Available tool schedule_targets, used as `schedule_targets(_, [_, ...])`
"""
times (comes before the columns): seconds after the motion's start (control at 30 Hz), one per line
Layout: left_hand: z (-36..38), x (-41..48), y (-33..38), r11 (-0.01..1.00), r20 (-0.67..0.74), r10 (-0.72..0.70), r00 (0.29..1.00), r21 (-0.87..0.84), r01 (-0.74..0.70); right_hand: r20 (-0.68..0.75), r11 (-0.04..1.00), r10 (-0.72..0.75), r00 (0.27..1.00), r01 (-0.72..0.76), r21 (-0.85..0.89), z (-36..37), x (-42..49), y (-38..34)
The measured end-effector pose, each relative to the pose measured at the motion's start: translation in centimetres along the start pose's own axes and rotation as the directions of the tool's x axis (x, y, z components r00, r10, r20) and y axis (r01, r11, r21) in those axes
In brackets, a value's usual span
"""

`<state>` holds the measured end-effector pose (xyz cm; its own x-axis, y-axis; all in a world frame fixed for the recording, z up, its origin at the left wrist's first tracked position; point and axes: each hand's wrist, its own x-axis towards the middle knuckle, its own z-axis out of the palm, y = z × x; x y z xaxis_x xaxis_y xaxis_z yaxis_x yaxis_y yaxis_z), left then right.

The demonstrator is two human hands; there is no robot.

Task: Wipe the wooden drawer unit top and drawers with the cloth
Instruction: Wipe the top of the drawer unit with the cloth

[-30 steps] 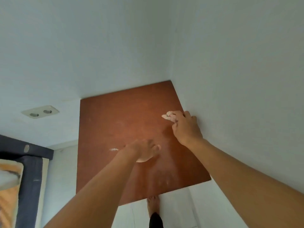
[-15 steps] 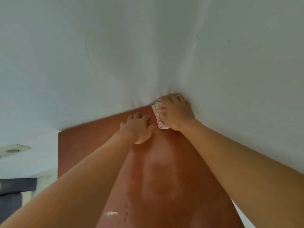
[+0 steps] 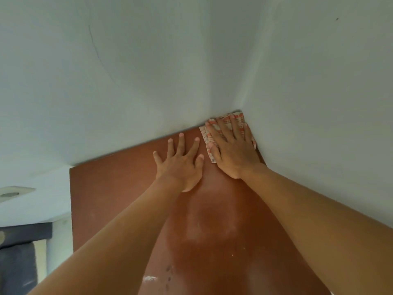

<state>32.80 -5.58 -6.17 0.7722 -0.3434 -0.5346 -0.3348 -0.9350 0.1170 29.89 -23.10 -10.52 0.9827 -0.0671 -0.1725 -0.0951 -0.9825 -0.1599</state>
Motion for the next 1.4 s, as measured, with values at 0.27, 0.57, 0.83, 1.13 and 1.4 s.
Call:
schedule_targets(0.27, [0.1, -0.1, 0.3, 1.0, -0.021, -0.03, 0.999, -0.007, 0.03, -0.013, 0.998, 0.044, 0.999, -0.044, 0.034, 0.7, -2.7, -0.4])
schedule_targets(0.57, [0.5, -2.5, 2.5, 0.995, -0.027, -0.068, 0.997, 0.069, 0.069, -0.004, 0.998, 0.054, 0.999, -0.054, 0.024, 2.0, -11.4, -0.3])
schedule_targets(0.83, [8.0, -11.7, 6.1, 0.996, -0.091, 0.065, 0.994, 0.059, -0.06, 0.055, 0.998, 0.059, 0.997, -0.061, 0.032, 3.3, -22.0, 0.3])
schedule_targets(1.13, [13.7, -20.6, 7.9, 0.999, -0.103, 0.045, 0.994, 0.001, -0.046, 0.055, 0.996, 0.066, 0.996, -0.07, 0.062, 5.1, -33.9, 1.0])
schedule_targets(1.4, [15.1, -25.8, 6.9, 0.997, -0.145, 0.022, 0.989, -0.072, -0.033, -0.011, 0.995, 0.072, 0.997, -0.071, 0.068, 6.3, -41.3, 1.3])
